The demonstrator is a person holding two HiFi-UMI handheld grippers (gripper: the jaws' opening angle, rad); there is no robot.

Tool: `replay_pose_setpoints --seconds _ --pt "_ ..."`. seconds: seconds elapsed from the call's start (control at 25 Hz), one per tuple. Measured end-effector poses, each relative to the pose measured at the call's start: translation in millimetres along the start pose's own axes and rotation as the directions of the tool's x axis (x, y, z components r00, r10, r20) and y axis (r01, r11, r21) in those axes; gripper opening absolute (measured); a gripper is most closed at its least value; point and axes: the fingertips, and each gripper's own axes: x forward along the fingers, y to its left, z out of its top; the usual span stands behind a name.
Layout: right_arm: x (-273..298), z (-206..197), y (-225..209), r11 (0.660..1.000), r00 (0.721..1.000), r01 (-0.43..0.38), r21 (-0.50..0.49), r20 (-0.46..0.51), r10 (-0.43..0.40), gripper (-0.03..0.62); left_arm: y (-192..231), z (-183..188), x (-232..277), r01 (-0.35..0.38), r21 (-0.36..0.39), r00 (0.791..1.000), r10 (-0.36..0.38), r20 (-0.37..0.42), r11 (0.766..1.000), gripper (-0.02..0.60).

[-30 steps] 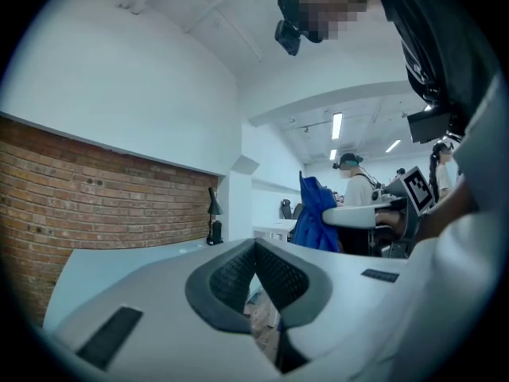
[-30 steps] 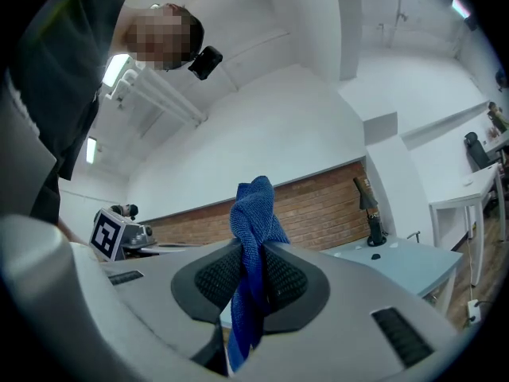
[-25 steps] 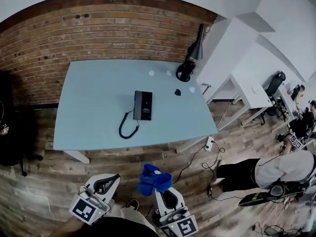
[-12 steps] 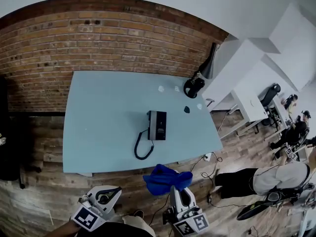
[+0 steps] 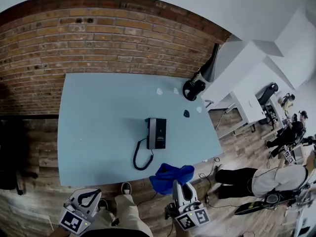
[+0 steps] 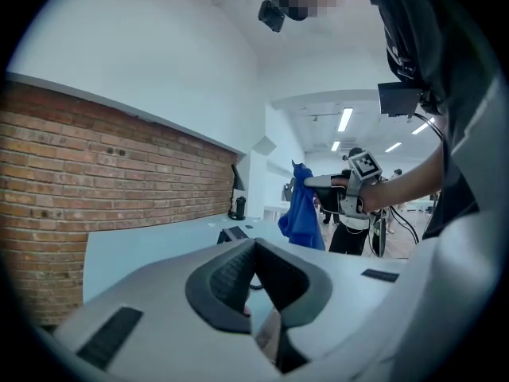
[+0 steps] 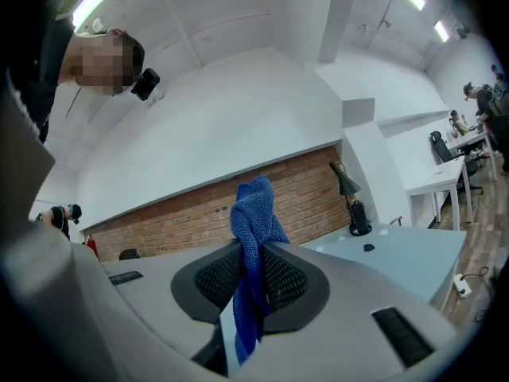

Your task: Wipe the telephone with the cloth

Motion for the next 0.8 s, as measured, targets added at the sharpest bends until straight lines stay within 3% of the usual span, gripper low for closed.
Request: replay_pose_setpoints --seconds 0.4,0.6,0.8 --pt "134 -24 -87 0.995 0.992 -0.104 0.004 -0.071 0.104 0.074 46 31 83 -0.175 -0.072 0.984 0.172 -0.043 0.982 0.015" --pt "205 -31 -113 0.982 0.977 -0.184 0.042 -0.106 0.188 0.074 67 48 112 -0.271 -0.076 0.963 0.269 -0.026 0.960 0.015" --pt "243 -33 -128 0.972 0.961 -0.232 0.022 -0.152 0.232 0.074 73 44 125 -0.328 -0.121 0.945 0.328 -0.018 0.937 0.015"
